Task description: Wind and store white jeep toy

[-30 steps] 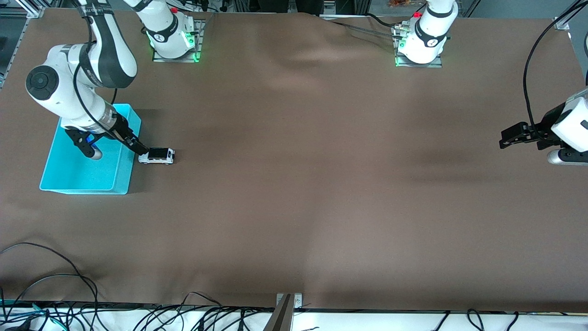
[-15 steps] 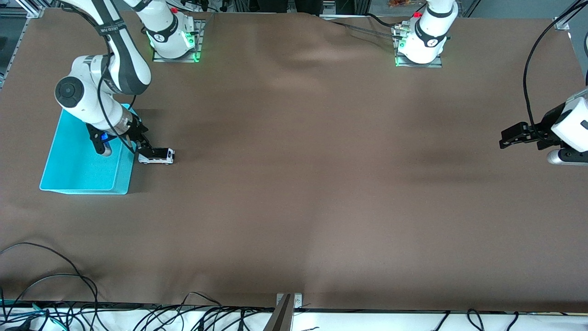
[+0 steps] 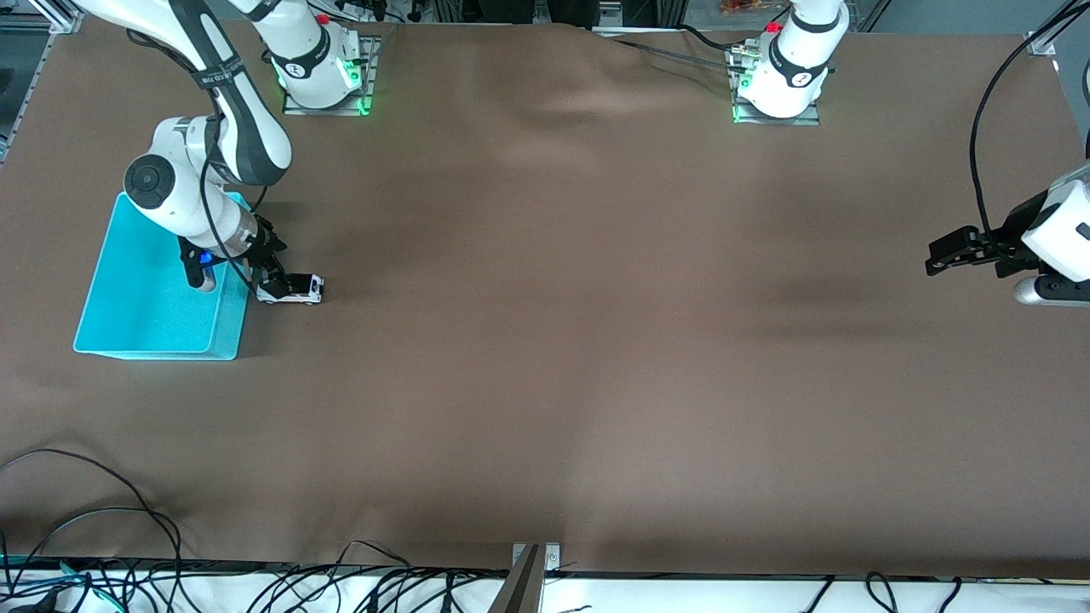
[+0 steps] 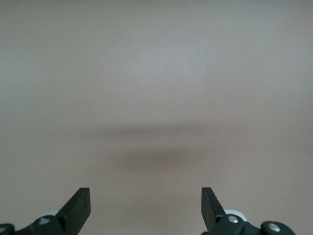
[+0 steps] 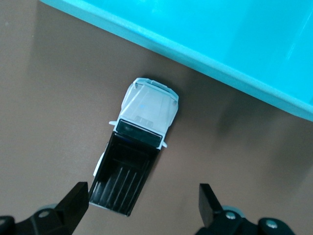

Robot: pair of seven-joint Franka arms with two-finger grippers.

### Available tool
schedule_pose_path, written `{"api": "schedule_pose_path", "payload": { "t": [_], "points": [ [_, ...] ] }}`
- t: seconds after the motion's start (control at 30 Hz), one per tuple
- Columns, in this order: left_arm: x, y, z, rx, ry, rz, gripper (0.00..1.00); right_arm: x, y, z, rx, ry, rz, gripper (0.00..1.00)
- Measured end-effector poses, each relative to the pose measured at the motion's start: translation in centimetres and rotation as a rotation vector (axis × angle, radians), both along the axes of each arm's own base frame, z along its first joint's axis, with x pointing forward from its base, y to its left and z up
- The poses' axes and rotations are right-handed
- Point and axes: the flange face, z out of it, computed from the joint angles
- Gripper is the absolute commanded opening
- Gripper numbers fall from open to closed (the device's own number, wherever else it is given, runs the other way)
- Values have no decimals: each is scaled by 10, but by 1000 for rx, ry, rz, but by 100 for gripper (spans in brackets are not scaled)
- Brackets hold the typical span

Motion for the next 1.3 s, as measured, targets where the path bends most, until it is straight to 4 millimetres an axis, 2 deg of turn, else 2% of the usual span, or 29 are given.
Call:
{"api": "schedule_pose_path", "payload": {
  "t": [0.2,0.63,0.93,1.3],
  "points": [
    [0,0,0,0,0,0,100,1,-4,-12,1,-11,-19,100],
    [0,0,0,0,0,0,100,4,-28,-32,-12,-33,-60,100],
    [0,0,0,0,1,0,100,4,-25,-33,-13,-34,-52,100],
    [0,0,0,0,1,0,100,2,-4,-40,-12,-27,-11,100]
  ]
}}
